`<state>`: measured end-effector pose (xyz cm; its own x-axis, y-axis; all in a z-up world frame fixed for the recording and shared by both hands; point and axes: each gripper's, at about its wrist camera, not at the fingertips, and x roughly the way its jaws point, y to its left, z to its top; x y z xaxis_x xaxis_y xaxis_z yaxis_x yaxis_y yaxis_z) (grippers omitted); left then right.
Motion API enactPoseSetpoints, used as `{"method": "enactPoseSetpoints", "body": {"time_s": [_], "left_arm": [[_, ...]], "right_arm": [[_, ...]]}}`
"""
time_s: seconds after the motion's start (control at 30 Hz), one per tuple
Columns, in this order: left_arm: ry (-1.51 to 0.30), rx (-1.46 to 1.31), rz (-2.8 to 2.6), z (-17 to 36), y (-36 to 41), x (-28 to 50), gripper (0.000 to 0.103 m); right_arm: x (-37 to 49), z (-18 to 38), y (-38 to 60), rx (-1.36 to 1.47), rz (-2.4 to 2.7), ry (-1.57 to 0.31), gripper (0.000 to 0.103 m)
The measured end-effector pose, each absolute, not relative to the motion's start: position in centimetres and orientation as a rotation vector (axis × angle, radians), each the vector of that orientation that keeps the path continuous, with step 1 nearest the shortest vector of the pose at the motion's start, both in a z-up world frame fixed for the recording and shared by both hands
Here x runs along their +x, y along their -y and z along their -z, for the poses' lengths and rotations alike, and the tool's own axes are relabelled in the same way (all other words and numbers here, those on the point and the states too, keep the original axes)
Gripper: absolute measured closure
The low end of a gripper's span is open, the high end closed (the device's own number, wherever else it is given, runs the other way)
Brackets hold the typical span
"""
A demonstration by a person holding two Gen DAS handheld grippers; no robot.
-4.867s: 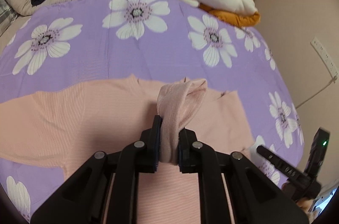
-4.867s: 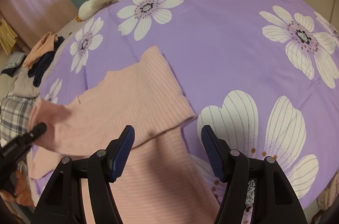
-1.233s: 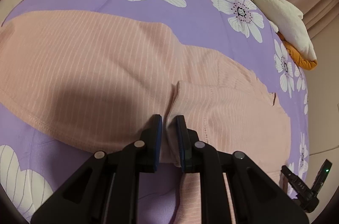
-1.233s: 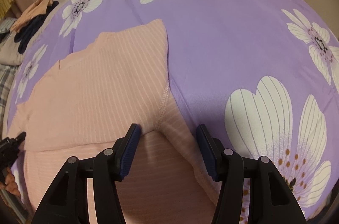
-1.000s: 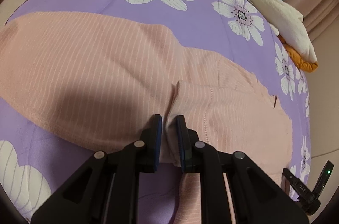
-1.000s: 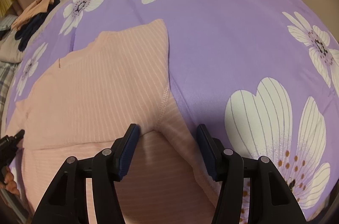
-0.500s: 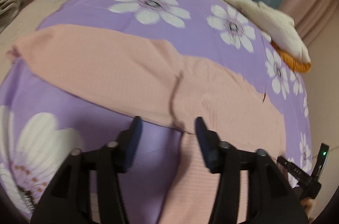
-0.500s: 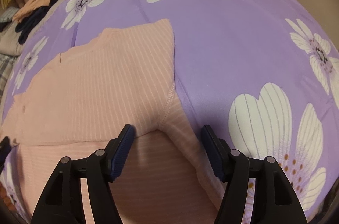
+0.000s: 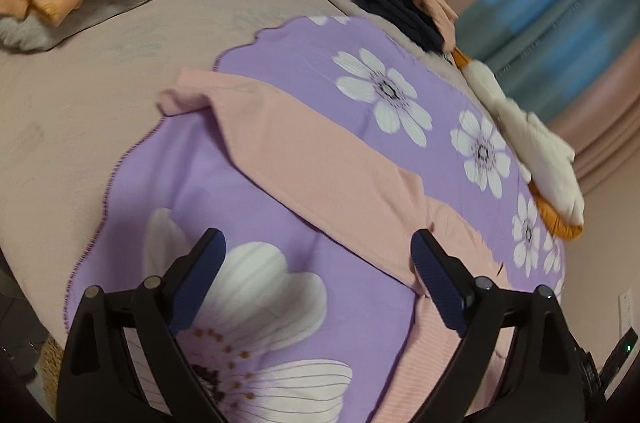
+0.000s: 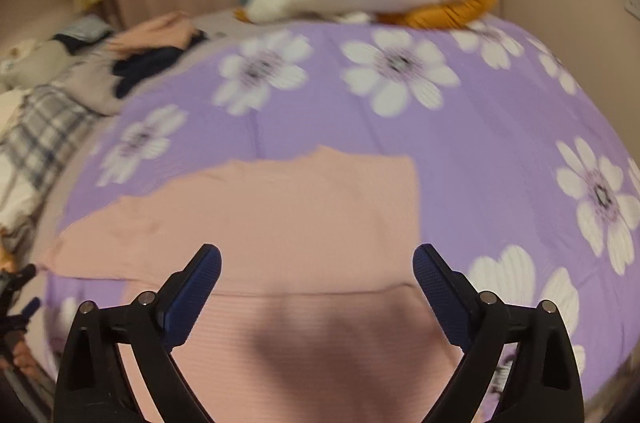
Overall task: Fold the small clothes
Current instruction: 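Grasp the other sleeve cuff of the sweater with the left gripper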
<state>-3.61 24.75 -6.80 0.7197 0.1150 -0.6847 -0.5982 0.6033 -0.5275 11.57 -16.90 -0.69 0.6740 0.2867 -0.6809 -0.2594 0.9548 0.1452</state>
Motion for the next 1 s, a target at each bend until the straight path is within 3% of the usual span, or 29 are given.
{"method": "enactPoseSetpoints", "body": {"time_s": [0.37,0.7,0.93,1.0], "left_arm": [[-0.598,-1.013,-0.492,9.7,-29.7,-5.1,0.011],[-0.553,-1.114,-0.532,11.0,-33.5,-2.7,0.034],[-0.552,-1.096,-0.579,12.5,-35.4,-1.1,0.037],[-0.538,-1.085,-0.583,12.3,-35.6,-0.9,0.045]], "right_arm": [[10.5,0.5,15.3,0.062,-0.341,-0.758,0.002],[9.8,0.6,16.3,0.057,-0.290,-0.774,0.002],[9.7,0.6,16.7,0.064,-0.273,-0.772,0.002],[9.9,0.8,16.7,0.062,-0.265,-0.778,0.002]]}}
